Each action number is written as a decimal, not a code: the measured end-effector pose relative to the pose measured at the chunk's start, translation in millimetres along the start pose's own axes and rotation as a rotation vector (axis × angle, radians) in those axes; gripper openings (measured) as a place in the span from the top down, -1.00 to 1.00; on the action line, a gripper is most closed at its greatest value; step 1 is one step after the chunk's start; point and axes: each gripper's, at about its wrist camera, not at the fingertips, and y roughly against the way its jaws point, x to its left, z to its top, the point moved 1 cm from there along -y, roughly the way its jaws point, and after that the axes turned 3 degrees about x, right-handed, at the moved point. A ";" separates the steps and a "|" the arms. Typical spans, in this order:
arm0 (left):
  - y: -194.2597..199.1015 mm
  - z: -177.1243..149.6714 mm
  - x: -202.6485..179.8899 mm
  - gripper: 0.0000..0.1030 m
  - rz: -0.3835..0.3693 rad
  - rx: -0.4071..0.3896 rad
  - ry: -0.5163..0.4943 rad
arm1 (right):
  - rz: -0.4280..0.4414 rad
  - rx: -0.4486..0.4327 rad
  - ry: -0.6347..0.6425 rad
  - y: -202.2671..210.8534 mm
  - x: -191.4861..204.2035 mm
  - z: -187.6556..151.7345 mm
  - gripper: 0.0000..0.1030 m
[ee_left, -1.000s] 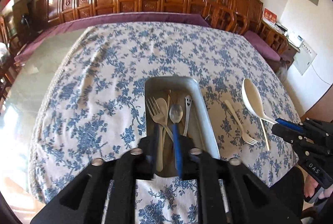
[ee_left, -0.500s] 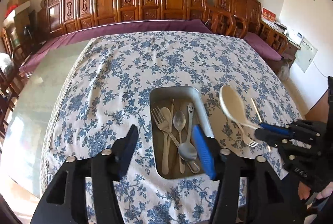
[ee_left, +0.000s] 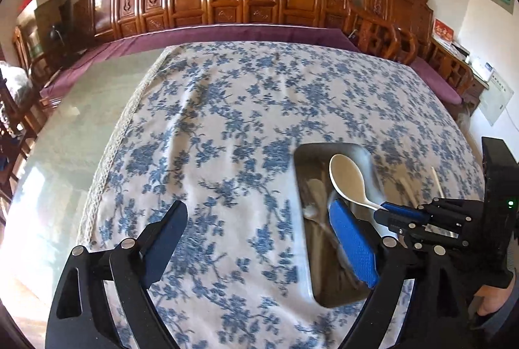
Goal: Organize utensils
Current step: 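Lower the white plastic spoon into the grey tray and open the right gripper, then grasp the white chopstick with the right gripper while the left gripper grasps the white plastic fork, then carry the white fork into the grey tray and open the left gripper, then lower the white chopstick into the grey tray and open the right gripper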
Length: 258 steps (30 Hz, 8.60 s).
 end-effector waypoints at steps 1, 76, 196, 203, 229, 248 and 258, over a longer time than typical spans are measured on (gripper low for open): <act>-1.7 -0.4 3.9 -0.66 0.002 0.003 0.005 | -0.008 0.007 -0.005 -5.8 0.3 1.3 0.78; -38.0 -41.8 -216.8 -0.66 -0.160 0.104 -0.255 | -0.296 0.111 -0.109 64.2 -193.0 -145.5 0.88; -6.8 -38.0 -61.8 0.42 -0.071 0.080 -0.069 | -0.035 -0.016 -0.010 76.4 -27.9 -51.0 0.88; 8.1 -39.0 -40.9 0.42 -0.071 0.053 -0.050 | 0.021 0.006 -0.063 52.9 -7.5 -33.5 0.88; 24.6 -48.5 -16.0 0.42 -0.052 0.043 -0.018 | 0.000 0.085 -0.236 -8.3 -13.5 -8.4 0.88; 26.2 -51.0 -14.7 0.40 -0.050 0.044 -0.014 | 0.031 0.014 -0.170 -0.3 1.4 -9.7 0.81; 36.7 -54.9 -24.4 0.40 -0.045 0.035 -0.020 | -0.015 -0.079 -0.133 51.8 -5.3 -27.9 0.81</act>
